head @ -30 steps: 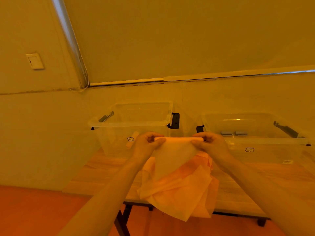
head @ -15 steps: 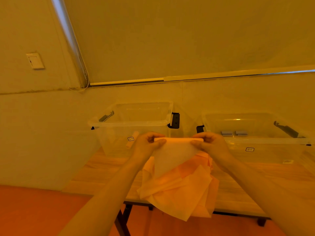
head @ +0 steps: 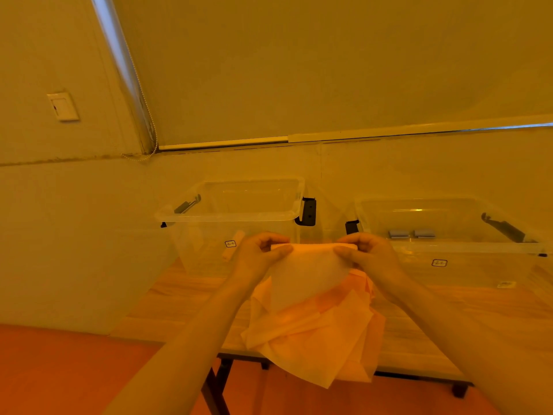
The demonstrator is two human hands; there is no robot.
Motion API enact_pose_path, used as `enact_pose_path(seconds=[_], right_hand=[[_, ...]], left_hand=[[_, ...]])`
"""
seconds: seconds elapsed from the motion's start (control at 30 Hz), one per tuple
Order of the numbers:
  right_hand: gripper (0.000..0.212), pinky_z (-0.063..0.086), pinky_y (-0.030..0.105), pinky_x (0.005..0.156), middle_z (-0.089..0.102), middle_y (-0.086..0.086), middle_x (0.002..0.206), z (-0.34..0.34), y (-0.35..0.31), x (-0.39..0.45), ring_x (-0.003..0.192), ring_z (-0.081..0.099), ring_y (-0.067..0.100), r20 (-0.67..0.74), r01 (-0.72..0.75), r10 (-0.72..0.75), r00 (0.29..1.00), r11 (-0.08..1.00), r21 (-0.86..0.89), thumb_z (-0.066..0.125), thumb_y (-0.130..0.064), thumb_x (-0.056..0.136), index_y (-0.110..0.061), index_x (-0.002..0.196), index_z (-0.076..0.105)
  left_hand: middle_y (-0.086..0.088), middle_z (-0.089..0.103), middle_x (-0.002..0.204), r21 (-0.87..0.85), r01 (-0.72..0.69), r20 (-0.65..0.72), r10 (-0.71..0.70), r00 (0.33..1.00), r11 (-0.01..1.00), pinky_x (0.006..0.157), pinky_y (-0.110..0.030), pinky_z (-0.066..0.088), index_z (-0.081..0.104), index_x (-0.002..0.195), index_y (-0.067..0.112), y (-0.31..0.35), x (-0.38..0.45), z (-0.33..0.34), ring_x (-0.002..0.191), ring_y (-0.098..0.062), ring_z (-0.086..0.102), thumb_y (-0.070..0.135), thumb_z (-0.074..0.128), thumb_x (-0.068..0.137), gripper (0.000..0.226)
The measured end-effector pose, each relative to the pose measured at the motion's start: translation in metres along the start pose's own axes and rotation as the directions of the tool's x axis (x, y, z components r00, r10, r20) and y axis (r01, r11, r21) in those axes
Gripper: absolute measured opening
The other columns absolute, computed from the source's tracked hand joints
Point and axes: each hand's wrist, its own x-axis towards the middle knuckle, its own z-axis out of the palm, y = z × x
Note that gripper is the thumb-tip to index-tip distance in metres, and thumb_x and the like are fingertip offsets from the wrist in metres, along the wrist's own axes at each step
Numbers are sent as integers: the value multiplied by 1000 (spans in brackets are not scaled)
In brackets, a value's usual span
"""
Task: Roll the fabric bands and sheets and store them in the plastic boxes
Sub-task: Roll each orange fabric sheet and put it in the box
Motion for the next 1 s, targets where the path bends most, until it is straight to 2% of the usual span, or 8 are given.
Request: enact_pose_path(seconds=[0.1, 0.2, 0.37, 0.53, 0.67, 0.77, 1.0], right_hand=[[10, 54, 21, 64, 67, -3, 95, 0, 1, 0, 87, 64, 12, -18, -3, 3, 1000, 1000, 9, 67, -17, 86, -15, 96, 68], [11, 54, 25, 70, 67, -3, 99, 0, 2, -1, 91, 63, 13, -27, -14, 14, 1000, 1000, 13, 68, -17, 85, -19, 96, 69], [16, 55, 22, 65, 66, -2, 100, -3, 1, -3, 91, 64, 14, 14, -2, 2, 1000, 1000, -8, 71, -11, 82, -19, 95, 69], [12, 53, 21, 62, 66, -2, 96, -2, 0, -4, 87, 63, 12, -8, -4, 3, 1000, 999, -39, 67, -16, 86, -14, 98, 69], [14, 52, 20, 63, 65, -5, 97, -2, -2, -5, 88, 62, 10, -24, -11, 10, 1000, 999, -31, 67, -15, 86, -15, 100, 69], [24, 55, 23, 67, 65, -5, 99, -3, -3, -5, 90, 63, 12, -12, -20, 19, 1000, 1000, -20, 70, -9, 82, -15, 105, 66], [13, 52, 18, 59, 66, -3, 94, -3, -3, -4, 85, 63, 12, -40, -19, 18, 999, 999, -29, 65, -16, 88, -13, 100, 69]], left_hand=[[15, 64, 93, 4, 4, 31, -4, 1000, 1000, 82, -33, 57, 68, 88, 32, 0, 0, 0, 92, -10, 63, 15, 74, 79, 21], [12, 66, 90, -12, 15, 25, -15, 1000, 1000, 80, -33, 57, 67, 86, 31, 1, 0, 1, 89, -13, 65, 16, 72, 81, 17], [13, 65, 88, 4, -13, -5, 13, 1000, 1000, 75, -30, 55, 68, 85, 30, 0, -3, 2, 87, -12, 64, 21, 71, 83, 10], [16, 62, 96, 37, -12, 29, 11, 1000, 999, 80, -30, 55, 67, 87, 34, 1, -2, 2, 93, -8, 60, 18, 75, 78, 20], [16, 62, 90, 7, 3, 23, -3, 1000, 1000, 70, -22, 53, 65, 85, 33, 3, -2, 4, 85, -4, 60, 15, 74, 80, 21], [13, 63, 88, 9, 18, -17, -18, 1000, 1000, 65, -19, 51, 65, 86, 29, 3, -1, 4, 83, -5, 61, 19, 73, 81, 13], [15, 62, 93, 2, -4, 12, 4, 1000, 1000, 75, -26, 56, 64, 88, 34, 1, -1, 4, 88, -6, 61, 14, 75, 78, 24]])
